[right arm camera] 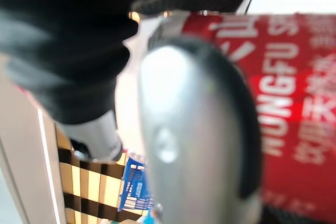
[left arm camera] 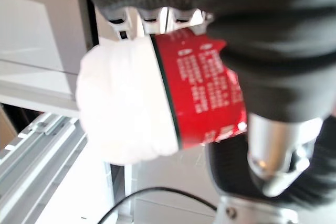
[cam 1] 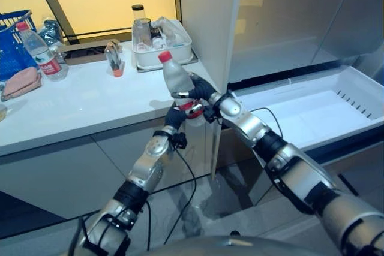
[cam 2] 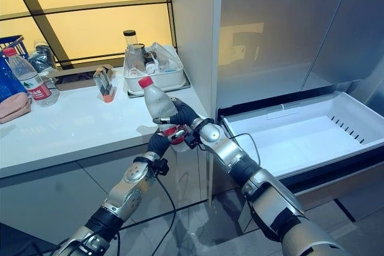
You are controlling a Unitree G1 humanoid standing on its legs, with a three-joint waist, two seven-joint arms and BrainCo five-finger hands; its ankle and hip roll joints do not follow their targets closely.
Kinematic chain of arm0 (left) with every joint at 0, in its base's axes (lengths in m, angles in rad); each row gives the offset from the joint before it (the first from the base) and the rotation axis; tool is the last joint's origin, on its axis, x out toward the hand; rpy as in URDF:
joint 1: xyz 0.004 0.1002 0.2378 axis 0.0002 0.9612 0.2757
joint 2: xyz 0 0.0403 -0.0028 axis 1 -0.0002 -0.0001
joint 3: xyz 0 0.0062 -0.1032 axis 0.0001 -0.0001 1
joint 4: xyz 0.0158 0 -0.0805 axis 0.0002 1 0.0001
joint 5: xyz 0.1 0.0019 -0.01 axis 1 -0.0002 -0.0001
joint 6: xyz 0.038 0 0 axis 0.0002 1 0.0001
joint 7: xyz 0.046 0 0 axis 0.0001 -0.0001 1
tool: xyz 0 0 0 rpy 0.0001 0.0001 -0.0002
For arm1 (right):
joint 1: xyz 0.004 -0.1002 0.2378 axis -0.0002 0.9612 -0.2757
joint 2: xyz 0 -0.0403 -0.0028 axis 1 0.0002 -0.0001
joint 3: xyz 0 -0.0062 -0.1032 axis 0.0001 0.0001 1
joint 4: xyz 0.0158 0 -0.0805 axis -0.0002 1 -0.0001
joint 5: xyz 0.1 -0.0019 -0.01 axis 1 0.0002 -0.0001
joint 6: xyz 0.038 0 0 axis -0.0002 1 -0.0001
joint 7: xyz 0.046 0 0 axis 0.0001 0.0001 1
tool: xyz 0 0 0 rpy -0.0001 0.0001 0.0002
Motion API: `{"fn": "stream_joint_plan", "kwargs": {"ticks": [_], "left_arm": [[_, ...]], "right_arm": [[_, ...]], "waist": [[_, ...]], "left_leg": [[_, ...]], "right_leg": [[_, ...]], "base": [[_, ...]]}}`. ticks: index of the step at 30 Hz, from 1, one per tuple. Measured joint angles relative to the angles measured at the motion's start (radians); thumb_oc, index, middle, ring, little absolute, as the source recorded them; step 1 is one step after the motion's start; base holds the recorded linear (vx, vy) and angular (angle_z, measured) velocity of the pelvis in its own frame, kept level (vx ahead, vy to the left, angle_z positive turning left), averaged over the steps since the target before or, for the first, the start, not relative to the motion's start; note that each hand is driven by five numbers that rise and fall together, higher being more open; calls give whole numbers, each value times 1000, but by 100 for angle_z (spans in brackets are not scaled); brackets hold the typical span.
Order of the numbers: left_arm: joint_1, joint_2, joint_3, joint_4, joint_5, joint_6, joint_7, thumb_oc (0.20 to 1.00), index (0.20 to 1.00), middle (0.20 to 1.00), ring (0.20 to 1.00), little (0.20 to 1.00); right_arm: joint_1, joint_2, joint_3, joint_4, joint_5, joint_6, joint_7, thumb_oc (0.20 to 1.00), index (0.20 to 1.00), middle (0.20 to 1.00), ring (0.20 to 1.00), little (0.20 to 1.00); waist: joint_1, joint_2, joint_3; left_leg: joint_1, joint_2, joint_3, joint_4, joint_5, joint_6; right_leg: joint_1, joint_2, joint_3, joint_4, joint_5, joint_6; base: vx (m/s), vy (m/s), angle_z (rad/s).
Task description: Take the drinks into the refrigerator
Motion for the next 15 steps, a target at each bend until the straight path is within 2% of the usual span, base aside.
{"fn": "stream_joint_plan", "kwargs": {"ticks": [6,8,11,13,15], "left_arm": [[103,-3,-5,-78,-1,0,-60,1000,1000,1000,1000,1000],[142,-3,-4,-113,-1,-3,-75,1000,1000,1000,1000,1000],[182,10,34,-154,-1,-32,-95,1000,1000,1000,1000,1000],[206,23,60,-158,0,-41,-103,1000,1000,1000,1000,1000],[221,29,72,-158,0,-41,-104,1000,1000,1000,1000,1000]], "right_arm": [[73,-52,-42,-50,24,-2,-6,200,200,200,200,200],[107,-84,-74,-69,31,-2,-13,200,200,200,200,200],[205,-210,-173,-70,32,4,-53,200,200,200,200,200],[263,-265,-241,-87,34,4,-69,200,200,200,200,200],[276,-293,-261,-86,40,4,-96,200,200,200,200,200]], "waist": [[5,1,1],[19,2,1],[53,5,5],[54,10,9],[49,17,15]], "left_leg": [[-5,-1,0,0,0,1],[-7,0,1,0,0,1],[-15,-4,0,0,0,2],[-20,-5,0,-1,0,2],[-20,-6,0,-1,0,3]], "right_leg": [[-5,2,1,0,-1,1],[-7,1,2,0,-1,1],[-13,0,1,0,-2,3],[-18,-2,0,0,-2,5],[-18,-4,1,0,-2,5]], "base": [[0,0,0],[0,0,0],[-12,-2,1],[0,0,0],[1,0,-2]]}}
